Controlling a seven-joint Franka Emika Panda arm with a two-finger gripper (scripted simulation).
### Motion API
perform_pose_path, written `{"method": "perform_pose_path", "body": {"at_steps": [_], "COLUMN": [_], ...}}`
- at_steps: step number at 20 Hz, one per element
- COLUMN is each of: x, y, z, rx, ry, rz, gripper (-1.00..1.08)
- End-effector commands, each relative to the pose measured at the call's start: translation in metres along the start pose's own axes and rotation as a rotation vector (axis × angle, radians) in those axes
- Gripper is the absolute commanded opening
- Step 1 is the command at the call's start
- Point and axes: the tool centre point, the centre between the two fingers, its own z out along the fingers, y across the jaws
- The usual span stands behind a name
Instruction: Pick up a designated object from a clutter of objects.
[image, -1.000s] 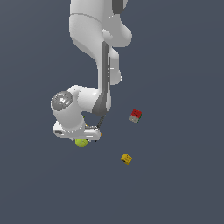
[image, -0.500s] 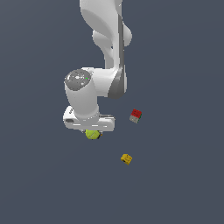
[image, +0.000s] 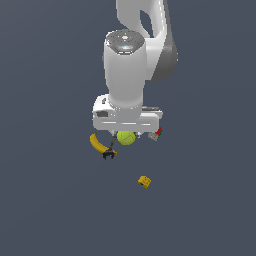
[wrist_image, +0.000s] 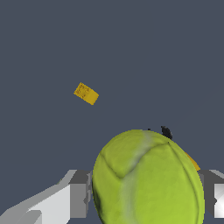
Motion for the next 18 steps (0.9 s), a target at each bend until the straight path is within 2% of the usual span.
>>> {"method": "perform_pose_path", "body": {"at_steps": [1,12,18], "x": [-0.004,-0.015,-0.018], "y": [-0.021,-0.112,-0.149], "z": [-0.026,-0.131,-0.174], "rx": [-0.001,0.000,0.002], "ry": [0.001,0.001,0.000], "rz": [0.001,0.000,0.000], "gripper": [-1.00,-1.00,-1.00]}}
